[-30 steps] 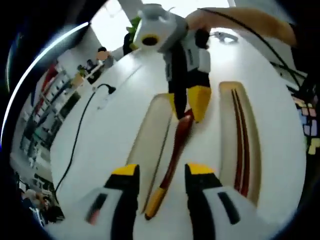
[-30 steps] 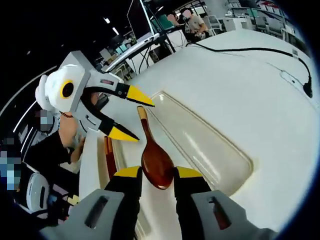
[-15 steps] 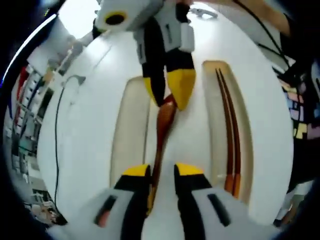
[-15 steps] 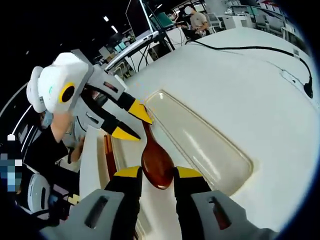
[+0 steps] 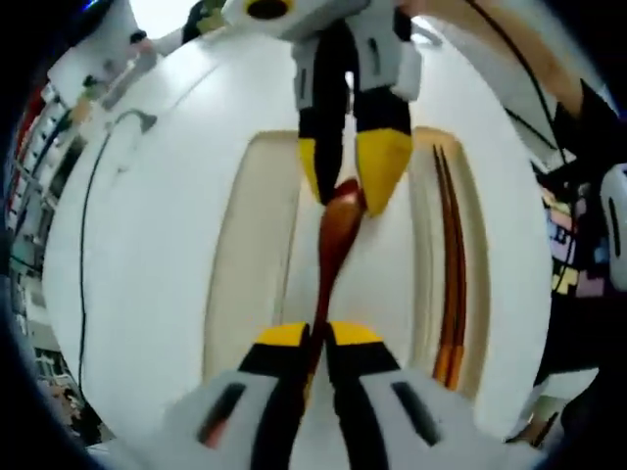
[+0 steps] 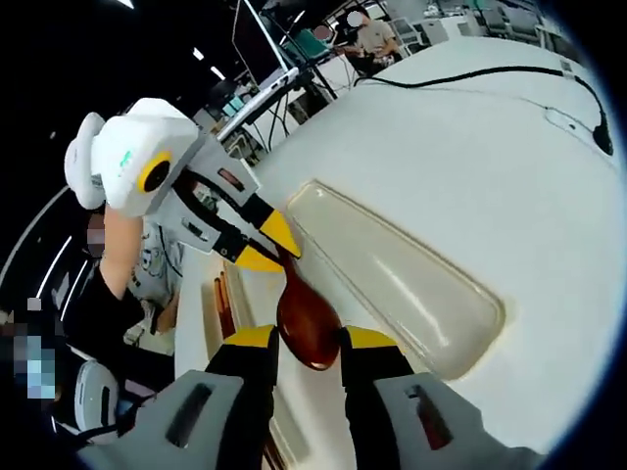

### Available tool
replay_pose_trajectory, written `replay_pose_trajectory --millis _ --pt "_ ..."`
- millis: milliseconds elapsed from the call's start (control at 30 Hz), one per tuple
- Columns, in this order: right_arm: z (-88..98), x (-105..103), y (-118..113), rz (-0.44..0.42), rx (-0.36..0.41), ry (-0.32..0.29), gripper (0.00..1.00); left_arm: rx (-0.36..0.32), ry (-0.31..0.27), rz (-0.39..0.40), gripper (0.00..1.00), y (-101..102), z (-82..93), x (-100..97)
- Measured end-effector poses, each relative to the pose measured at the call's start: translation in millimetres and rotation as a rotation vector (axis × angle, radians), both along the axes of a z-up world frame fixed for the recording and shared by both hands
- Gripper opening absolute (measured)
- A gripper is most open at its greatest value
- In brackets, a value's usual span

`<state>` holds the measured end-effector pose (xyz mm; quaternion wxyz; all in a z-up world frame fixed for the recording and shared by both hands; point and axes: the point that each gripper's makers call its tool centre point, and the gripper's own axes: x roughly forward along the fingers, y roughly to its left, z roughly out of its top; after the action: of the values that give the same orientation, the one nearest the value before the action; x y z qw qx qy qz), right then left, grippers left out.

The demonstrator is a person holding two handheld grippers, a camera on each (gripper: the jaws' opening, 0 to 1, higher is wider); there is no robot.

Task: Arrange the utensils inside the cutlery case until each visible utensil rests in its matching compartment.

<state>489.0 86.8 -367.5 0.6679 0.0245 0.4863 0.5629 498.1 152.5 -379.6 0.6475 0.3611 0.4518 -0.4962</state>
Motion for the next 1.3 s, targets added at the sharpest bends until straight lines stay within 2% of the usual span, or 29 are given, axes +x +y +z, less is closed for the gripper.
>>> replay_pose_trajectory --millis 33,133,167,267,333,367,433,467,500,567,633,733,800,900,1000,1033,1133,1167,1233,1300 --pt "-0.4 -1.8 -0.1 -0.002 0.002 0.001 0.25 0.010 0.019 0.027 0.07 -0.2 -0.7 -0.7" --pt "-1.0 -3.0 0.6 -0.005 0.010 0.001 0.25 0.034 0.007 -0.005 0.07 -2.5 -0.8 -3.1" --pt "-1.0 -2.2 1.1 -0.006 0.013 -0.008 0.25 0.037 0.006 0.006 0.07 -3.0 -1.0 -3.3" --pt "-3.0 12.1 -1.3 -0.015 0.027 -0.162 0.24 0.037 0.002 0.005 0.05 -0.3 -0.4 0.0" --pt "-5.7 10.0 -6.8 0.003 0.013 -0.213 0.20 0.031 0.009 0.008 0.05 -0.5 -0.9 0.0" --pt "-5.6 9.1 -7.9 0.011 0.018 -0.235 0.19 0.028 0.003 -0.010 0.05 -0.7 -2.8 -7.3" --pt "-5.4 13.4 -13.5 0.026 0.022 -0.293 0.19 0.020 0.004 -0.007 0.05 -1.4 -3.5 -9.3" --pt "-6.6 18.9 -17.0 0.015 0.004 -0.339 0.18 0.015 0.005 -0.003 0.05 -1.8 -3.3 -9.0" --pt "-7.2 27.7 -20.2 0.032 -0.012 -0.448 0.16 0.011 0.004 -0.004 0.05 -1.7 -3.6 -10.7" --pt "-4.9 31.7 -19.8 0.077 0.006 -0.551 0.15 0.008 0.000 -0.015 0.05 -2.1 -3.8 -11.5" --pt "-4.1 34.4 -18.2 0.083 0.012 -0.606 0.15 0.007 0.000 -0.017 0.05 -3.2 -3.2 -9.0" --pt "2.3 32.0 -11.9 0.098 0.050 -0.726 0.15 0.005 0.003 -0.020 0.05 -3.1 -4.5 -13.4" --pt "4.2 32.8 -9.5 0.113 0.046 -0.810 0.15 0.001 0.008 -0.019 0.05 -3.7 -3.9 -10.6" --pt "2.9 36.7 -6.7 0.122 0.021 -0.909 0.15 -0.021 0.020 -0.009 0.05 -2.7 -5.4 -16.3" --pt "0.5 33.2 -2.3 0.123 0.031 -0.919 0.07 -0.050 0.034 0.013 0.05 -3.7 -3.8 -14.2" --pt "2.4 36.0 -2.7 0.111 0.027 -0.946 0.07 -0.062 0.038 0.017 0.05 0.7 -0.1 -1.7" --pt "4.7 37.8 -3.4 0.095 0.026 -0.988 0.05 -0.099 0.050 0.041 0.05 -0.5 -0.3 -4.4" --pt "5.8 39.3 -3.2 0.074 0.025 -1.005 0.04 -0.110 0.054 0.050 0.05 2.8 2.1 5.0" --pt "9.4 41.1 -3.2 0.049 0.033 -1.027 0.02 -0.126 0.074 0.085 0.05 3.8 4.2 9.1" --pt "10.1 42.8 -2.9 0.017 0.061 -0.982 0.02 -0.121 0.119 0.151 0.05 5.4 3.8 6.1"
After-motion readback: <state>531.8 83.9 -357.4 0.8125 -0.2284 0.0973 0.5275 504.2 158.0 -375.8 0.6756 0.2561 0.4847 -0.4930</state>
